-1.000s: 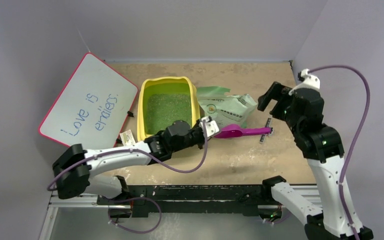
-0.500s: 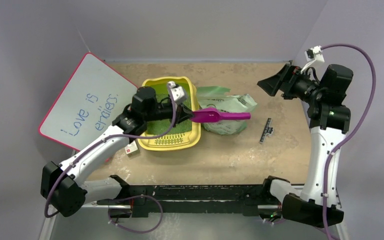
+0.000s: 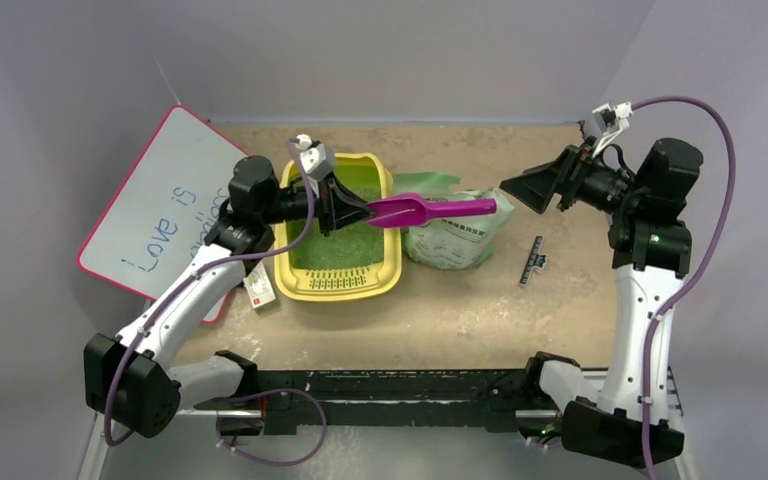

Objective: Fill the litter box with clean litter
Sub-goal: Pick up the spatula from the center of the board.

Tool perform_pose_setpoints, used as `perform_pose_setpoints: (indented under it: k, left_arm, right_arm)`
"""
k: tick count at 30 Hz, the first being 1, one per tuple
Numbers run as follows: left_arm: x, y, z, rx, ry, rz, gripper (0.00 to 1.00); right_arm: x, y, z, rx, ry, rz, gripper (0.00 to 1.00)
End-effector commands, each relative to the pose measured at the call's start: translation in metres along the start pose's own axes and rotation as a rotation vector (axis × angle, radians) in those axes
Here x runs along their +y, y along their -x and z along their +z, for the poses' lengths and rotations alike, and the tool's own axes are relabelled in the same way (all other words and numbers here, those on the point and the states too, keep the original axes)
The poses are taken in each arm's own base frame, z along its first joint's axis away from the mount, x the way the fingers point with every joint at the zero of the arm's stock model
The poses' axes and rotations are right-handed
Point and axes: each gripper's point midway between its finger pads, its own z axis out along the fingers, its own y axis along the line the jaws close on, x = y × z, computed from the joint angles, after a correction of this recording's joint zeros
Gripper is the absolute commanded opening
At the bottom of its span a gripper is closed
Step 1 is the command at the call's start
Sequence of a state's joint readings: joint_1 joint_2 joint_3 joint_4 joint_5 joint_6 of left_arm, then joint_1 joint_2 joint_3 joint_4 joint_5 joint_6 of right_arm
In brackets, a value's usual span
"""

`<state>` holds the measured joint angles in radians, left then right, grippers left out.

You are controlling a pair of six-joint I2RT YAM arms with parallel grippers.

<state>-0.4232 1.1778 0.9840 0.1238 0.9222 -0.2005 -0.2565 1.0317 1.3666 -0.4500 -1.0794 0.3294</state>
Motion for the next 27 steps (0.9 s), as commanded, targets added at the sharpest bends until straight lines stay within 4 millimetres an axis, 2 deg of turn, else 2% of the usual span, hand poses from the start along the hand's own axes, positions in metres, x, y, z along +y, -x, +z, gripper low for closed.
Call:
perform_pose_setpoints:
  k: [1,6,9,12,16,22,25,27]
  left_arm:
    - [-0.014,0.044,-0.013,-0.101,-0.077,0.067,0.00]
    - [-0.002,0.046,-0.012,-0.107,-0.078,0.032,0.00]
    - [-0.011,0.054,-0.012,-0.128,-0.134,0.037,0.00]
    - [-0.017,0.057,-0.012,-0.122,-0.171,0.023,0.00]
    - [-0.019,0.060,-0.011,-0.120,-0.179,0.008,0.00]
    - [-0.025,0.062,-0.001,-0.119,-0.196,-0.005,0.00]
    - [-0.023,0.058,0.001,-0.115,-0.185,-0.016,0.00]
    - [-0.021,0.057,0.001,-0.112,-0.175,-0.018,0.00]
  right_arm:
    - [0.037,0.005,-0.011,-0.025,0.123,-0.113,0.99]
    - [0.050,-0.005,-0.014,-0.013,0.200,-0.136,0.99]
    - [0.045,-0.006,-0.011,-0.007,0.211,-0.134,0.99]
    - [0.055,-0.012,-0.014,0.039,0.324,-0.160,0.99]
    - [0.059,-0.013,-0.010,0.057,0.375,-0.183,0.97]
    - [0.066,-0.021,0.020,0.115,0.426,-0.144,0.89]
    - [0.076,-0.022,0.028,0.125,0.463,-0.143,0.88]
    - [0.075,-0.020,0.029,0.115,0.452,-0.143,0.86]
